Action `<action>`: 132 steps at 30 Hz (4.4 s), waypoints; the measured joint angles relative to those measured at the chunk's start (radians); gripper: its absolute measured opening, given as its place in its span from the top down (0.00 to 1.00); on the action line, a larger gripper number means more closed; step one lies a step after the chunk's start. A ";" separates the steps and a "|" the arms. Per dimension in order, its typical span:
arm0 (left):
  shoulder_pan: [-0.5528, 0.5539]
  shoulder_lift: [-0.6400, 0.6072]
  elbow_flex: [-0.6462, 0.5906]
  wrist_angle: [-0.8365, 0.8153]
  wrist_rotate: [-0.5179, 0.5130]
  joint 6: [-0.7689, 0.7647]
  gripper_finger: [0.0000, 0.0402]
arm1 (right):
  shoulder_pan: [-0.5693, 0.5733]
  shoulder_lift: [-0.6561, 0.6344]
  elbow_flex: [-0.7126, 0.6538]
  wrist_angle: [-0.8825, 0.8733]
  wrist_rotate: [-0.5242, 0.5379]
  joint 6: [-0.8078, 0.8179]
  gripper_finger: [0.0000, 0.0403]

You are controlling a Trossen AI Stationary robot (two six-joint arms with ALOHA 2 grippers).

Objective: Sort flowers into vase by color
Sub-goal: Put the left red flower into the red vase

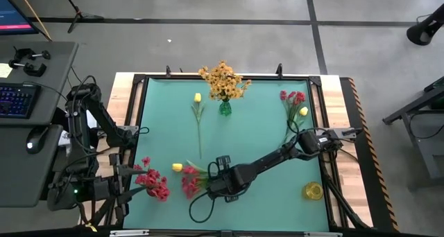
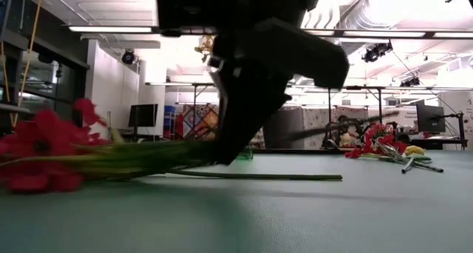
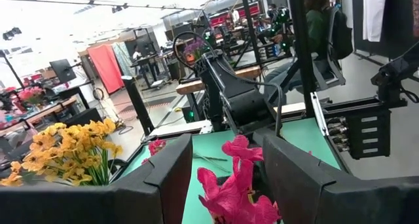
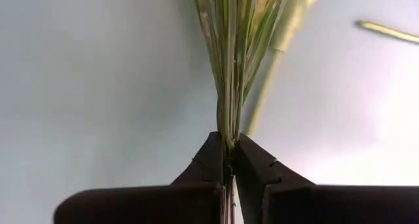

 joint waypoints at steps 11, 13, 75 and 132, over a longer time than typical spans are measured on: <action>0.182 -0.002 0.001 0.032 -0.001 0.161 0.57 | 0.017 -0.156 0.000 -0.156 0.115 0.005 1.00; 0.225 -0.002 0.009 0.100 -0.001 0.282 0.57 | 0.026 -0.182 0.000 -0.182 0.148 0.023 1.00; 0.991 -0.136 -0.163 0.344 1.161 0.191 0.56 | -0.230 -0.677 -0.808 1.756 -0.183 -0.340 1.00; 1.037 -0.041 -0.162 0.401 1.342 0.094 0.96 | -0.270 -0.616 -0.803 1.754 -0.413 -0.263 0.91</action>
